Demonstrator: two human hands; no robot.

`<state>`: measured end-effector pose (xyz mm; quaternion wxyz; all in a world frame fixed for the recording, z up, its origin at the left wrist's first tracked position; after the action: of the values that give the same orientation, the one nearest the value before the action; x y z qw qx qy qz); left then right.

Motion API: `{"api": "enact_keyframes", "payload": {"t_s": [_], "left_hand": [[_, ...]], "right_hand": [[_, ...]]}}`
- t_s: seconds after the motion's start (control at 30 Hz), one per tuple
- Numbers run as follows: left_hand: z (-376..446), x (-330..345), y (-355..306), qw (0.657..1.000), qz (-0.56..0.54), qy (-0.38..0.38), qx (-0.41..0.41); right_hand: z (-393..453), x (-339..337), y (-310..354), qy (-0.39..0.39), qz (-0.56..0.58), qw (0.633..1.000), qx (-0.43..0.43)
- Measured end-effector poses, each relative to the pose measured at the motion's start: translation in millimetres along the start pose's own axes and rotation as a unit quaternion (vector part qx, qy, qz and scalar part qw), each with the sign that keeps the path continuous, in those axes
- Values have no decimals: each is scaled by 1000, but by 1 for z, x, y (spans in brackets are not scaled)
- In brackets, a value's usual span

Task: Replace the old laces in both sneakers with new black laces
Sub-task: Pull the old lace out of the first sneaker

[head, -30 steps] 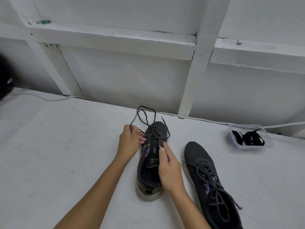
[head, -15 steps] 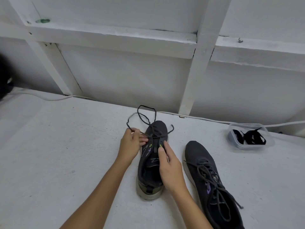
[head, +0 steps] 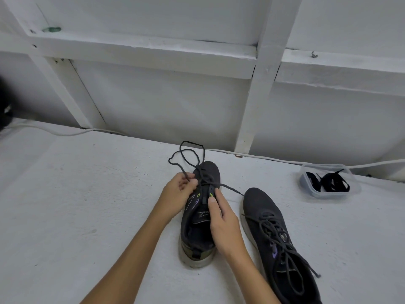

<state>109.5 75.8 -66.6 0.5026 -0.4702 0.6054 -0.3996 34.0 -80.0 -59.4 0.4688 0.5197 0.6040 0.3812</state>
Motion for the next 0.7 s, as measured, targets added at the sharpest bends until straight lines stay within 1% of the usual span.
{"api": "enact_keyframes", "payload": {"t_s": [0.03,0.07,0.1,0.17,0.2,0.23,0.27,0.33,0.37,0.4,0.43,0.47,0.53,0.57,0.6,0.63,0.7], "left_hand": [[0,-1,-1,999,44,27,14],[1,-2,-1,997,63,27,21],[2,-3,-4,998,53,11,22],[4,-5,-6,998,-41,-47,-12],[4,-4,-5,994,-90,-59,-30],[4,-2,-4,992,-108,-54,-33],[3,-2,-2,996,-85,-35,-22],[2,-3,-2,1000,16,22,14],[4,-5,-3,997,60,36,19],[6,-7,-5,997,73,27,16],[7,-7,-6,998,56,4,9],[7,-7,-6,1000,15,-26,-8],[5,-6,-4,989,-113,-77,-64],[2,-5,-2,980,-157,-88,-84],[0,-4,1,978,-169,-84,-88],[-1,-4,1,984,-147,-63,-76],[-2,-4,0,999,-41,4,-34]], "right_hand": [[0,0,0,-1,1,1000,0],[0,0,0,-2,1,1000,1],[0,0,0,-3,0,1000,1],[0,0,0,-4,-1,1000,-1],[0,0,0,-5,0,1000,-1],[0,0,1,-5,1,1000,-2],[-1,0,1,-5,1,1000,-2],[0,0,1,-6,1,1000,-3],[0,0,1,-5,2,1000,-4],[0,0,0,-5,2,1000,-3],[1,0,0,-4,2,1000,-2],[0,0,0,-3,2,1000,-1],[0,0,0,-4,5,1000,-1],[0,0,-1,-4,6,1000,-2],[0,0,0,-4,6,1000,-1],[0,1,0,-4,6,1000,-1],[1,1,0,-6,5,1000,-1]]}}
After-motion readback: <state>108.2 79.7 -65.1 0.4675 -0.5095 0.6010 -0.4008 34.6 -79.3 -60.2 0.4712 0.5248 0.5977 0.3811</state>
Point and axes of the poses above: each hand's wrist, its own z-axis towards the middle knuckle, its own x-axis out of the palm, y = z × x, the point moved 4 cm from there along z, towards the middle knuckle, and after that the axes turned 3 degrees about y, right-handed, at the moved point
